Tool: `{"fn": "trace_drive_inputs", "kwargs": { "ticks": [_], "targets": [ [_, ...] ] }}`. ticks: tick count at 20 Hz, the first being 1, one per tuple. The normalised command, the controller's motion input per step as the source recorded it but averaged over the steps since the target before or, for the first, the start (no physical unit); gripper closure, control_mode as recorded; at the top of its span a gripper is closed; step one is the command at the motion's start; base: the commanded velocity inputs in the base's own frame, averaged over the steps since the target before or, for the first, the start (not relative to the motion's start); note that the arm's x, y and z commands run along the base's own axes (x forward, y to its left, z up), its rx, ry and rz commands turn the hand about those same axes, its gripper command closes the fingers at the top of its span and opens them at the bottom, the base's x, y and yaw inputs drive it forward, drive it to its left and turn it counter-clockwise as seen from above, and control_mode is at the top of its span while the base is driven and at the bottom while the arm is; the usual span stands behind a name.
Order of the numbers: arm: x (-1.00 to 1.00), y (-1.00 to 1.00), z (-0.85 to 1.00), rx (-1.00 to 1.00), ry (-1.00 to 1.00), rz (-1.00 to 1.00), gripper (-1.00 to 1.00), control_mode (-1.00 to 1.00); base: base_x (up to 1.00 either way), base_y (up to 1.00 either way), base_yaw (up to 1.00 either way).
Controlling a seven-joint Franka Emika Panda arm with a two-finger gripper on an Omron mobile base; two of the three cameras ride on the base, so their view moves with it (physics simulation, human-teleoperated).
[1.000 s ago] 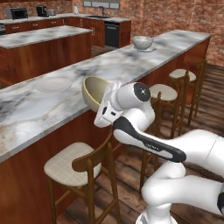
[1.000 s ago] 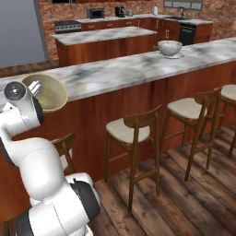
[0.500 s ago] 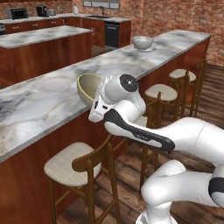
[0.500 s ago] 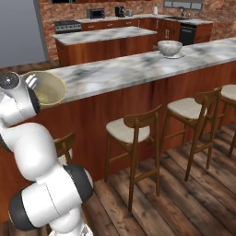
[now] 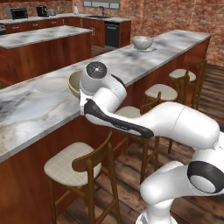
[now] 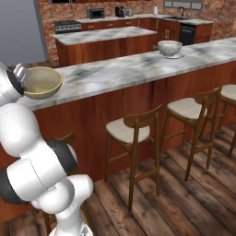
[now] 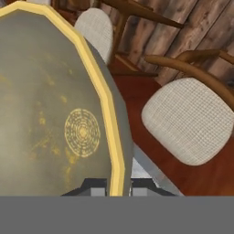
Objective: Move the bowls from the cabinet to the plates on the dining table.
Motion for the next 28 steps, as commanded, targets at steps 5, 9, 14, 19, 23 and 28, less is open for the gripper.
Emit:
{"fn": "trace_drive_inputs", "kwargs": {
  "ticks": [5,9,14,19,23,28],
  "targets": [
    [0.44,0.00,0.38,-0.12,0.00,0.14,1.00,-1.00,0.00,0.00,0.00],
    [0.46,0.00,0.38,-0.05,0.00,0.14,1.00,-1.00,0.00,0.00,0.00],
    [0.60,0.00,0.24,-0.06,0.00,0.14,1.00,-1.00,0.00,0.00,0.00],
    [0.58,0.00,0.02,-0.08,0.01,0.14,1.00,-1.00,0.00,0.00,0.00],
    [0.54,0.00,0.00,-0.13,0.00,0.12,1.00,-1.00,0.00,0.00,0.00],
    [0.56,-0.02,0.00,-0.19,0.00,0.12,1.00,-1.00,0.00,0.00,0.00]
  ]
}}
